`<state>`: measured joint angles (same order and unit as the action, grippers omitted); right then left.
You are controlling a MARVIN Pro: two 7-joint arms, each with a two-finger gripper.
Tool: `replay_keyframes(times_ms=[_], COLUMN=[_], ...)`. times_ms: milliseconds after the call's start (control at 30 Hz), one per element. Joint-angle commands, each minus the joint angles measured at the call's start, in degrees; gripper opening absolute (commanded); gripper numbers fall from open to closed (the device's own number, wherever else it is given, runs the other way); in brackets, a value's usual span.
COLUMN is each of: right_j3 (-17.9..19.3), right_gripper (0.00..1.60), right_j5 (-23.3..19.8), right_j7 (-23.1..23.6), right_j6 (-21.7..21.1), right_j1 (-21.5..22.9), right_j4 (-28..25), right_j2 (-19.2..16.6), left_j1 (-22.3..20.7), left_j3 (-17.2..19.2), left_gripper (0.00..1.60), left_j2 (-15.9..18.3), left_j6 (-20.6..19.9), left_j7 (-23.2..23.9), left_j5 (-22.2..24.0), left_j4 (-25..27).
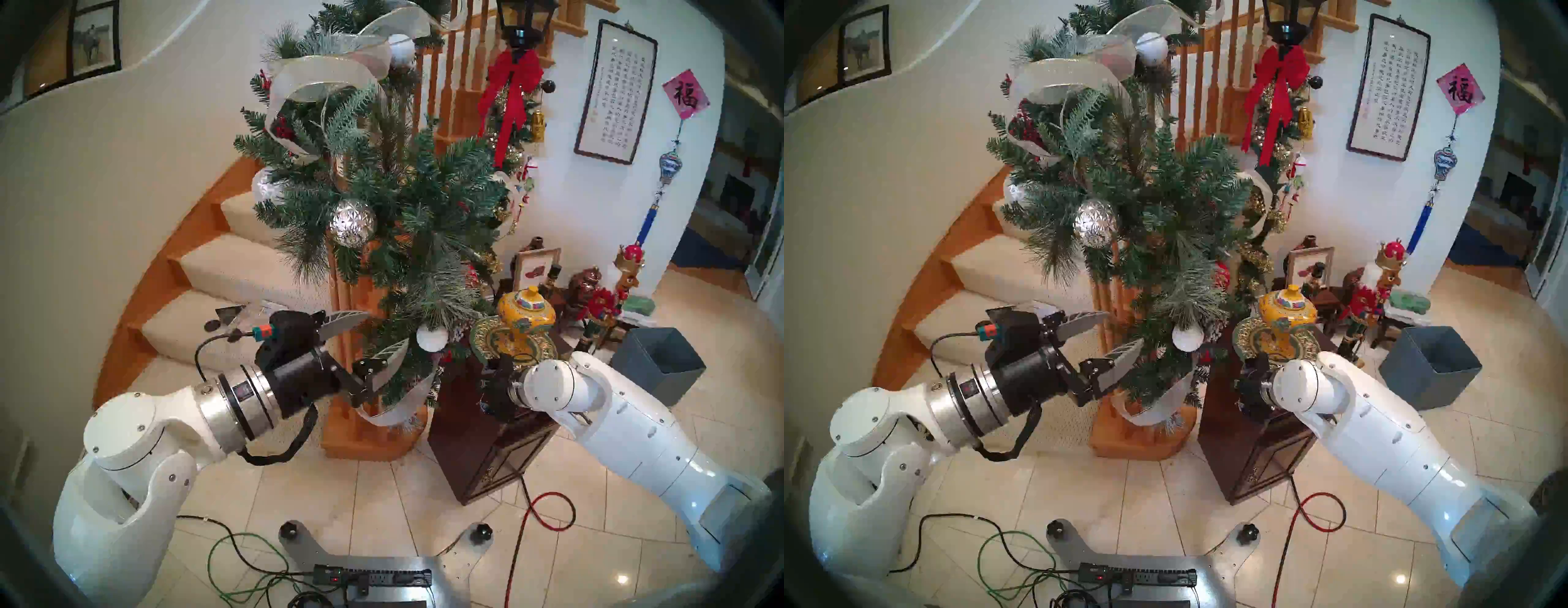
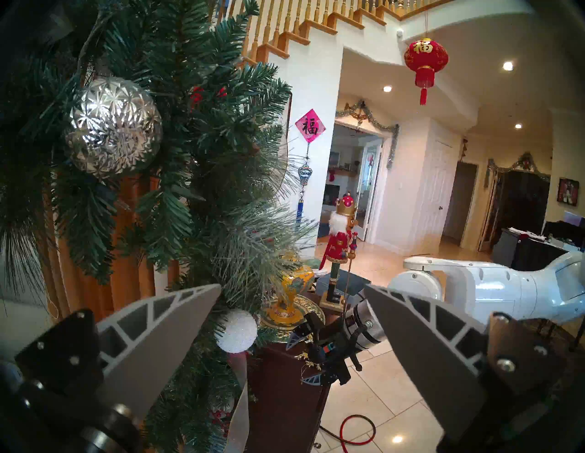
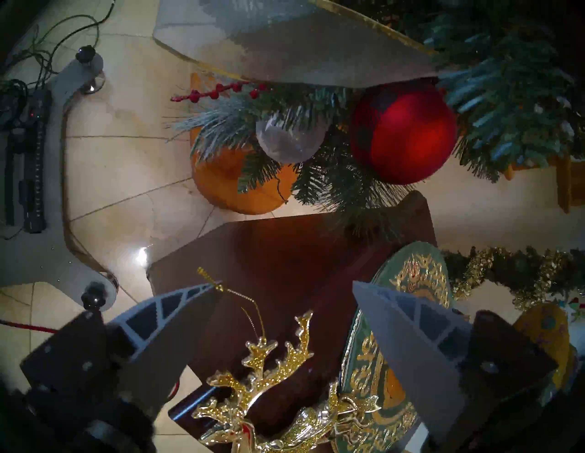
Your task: Hang the ornament onto the Christmas-tree-style decoration
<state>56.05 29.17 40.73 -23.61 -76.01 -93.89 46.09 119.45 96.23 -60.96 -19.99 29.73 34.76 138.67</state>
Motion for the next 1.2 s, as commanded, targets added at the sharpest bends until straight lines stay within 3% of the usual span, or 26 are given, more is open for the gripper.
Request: replay_keyframes(times_ms=[0,500,700,1167], right_j3=[0.24,0.09,0.04,-0.19], right_gripper=[1.25,1.23,1.03,1.04], right_j5=[0.17,0.80,1.13,1.88], right_j7=[0.30,0.46,0.58,0.70], right_j6=[0.21,0.81,0.97,1.45], right_j1=[0.88,0.99,1.03,1.41], right_j4=[-0.11,0.57,0.69,1.78], right_j2=[-0.20,0.01,0.07,0.77], left_j1=[-0.05,-0.05,-0.05,-0.05], left_j3=[0.06,0.06,0.06,0.06], left_gripper=[1.60,1.60,1.60,1.60], left_j2=[-0.03,-0.03,-0.03,-0.03], left_j6=[0.09,0.09,0.09,0.09], left_j7=[0.03,0.03,0.03,0.03], left_j5=[0.02,0.02,0.02,0.02], left_j4=[0.31,0.31,0.31,0.31])
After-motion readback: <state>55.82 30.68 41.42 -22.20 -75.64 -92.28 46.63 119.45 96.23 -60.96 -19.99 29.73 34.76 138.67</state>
